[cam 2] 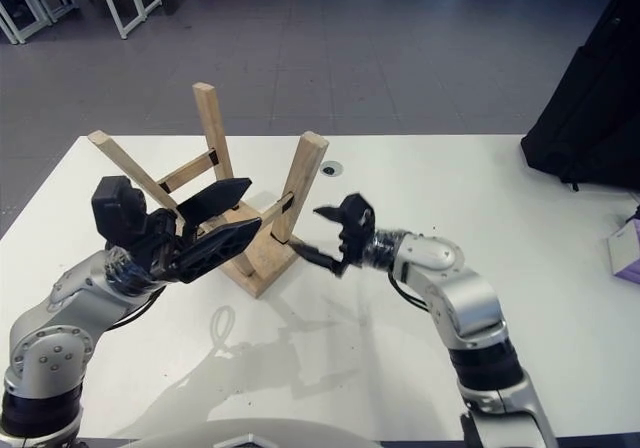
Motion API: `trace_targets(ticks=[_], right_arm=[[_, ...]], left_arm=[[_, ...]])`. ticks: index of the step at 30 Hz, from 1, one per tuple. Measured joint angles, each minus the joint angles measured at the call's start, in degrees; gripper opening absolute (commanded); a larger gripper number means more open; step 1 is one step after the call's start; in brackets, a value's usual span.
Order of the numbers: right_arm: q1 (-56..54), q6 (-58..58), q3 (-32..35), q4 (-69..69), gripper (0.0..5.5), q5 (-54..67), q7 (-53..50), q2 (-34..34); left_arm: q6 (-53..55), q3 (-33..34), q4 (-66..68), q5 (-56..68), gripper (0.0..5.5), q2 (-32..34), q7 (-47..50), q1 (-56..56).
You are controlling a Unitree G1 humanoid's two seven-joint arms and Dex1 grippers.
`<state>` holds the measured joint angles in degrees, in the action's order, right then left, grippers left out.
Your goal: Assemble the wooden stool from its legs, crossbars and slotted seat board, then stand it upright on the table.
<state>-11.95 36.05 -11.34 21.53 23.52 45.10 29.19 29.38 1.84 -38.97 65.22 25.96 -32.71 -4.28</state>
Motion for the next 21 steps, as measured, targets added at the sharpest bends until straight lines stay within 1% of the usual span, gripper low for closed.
trace_targets(ticks=[3, 5, 7, 12, 15, 21], right_arm=[[1.6, 0.4, -3.1, 0.8, 4.26, -0.3, -0.1, -0.5], [1.6, -2.3, -6.9, -1.2, 4.26, -3.6, -1.7, -3.1], [1.4, -4.5, -9.1, -5.3, 4.26, -6.1, -4.5, -6.6], [1.4, -7.7, -10.8, -8.1, 4.26, -8.9, -8.6, -11.8], [4.4, -10.8, -13.0, -8.2, 4.26, -12.8, -13.8, -15.1], [6.5, -14.5, -16.4, -9.2, 4.26, -17.9, -19.4, -19.2]], left_arm=[[0.3, -0.9, -0.7, 0.4, 3.78, -0.4, 0.5, -0.9], [0.6, -0.9, -0.7, 1.0, 3.78, -0.2, 0.3, -0.8], [1.5, -0.4, -0.5, 1.6, 3.78, 0.6, -0.2, -0.7], [2.3, 3.7, 1.3, 4.6, 3.78, 3.3, -0.7, -0.9], [4.1, 8.1, 4.8, 7.7, 3.78, 6.7, -0.6, -2.9], [6.5, 12.0, 9.6, 10.0, 3.78, 9.2, 0.1, -4.6]])
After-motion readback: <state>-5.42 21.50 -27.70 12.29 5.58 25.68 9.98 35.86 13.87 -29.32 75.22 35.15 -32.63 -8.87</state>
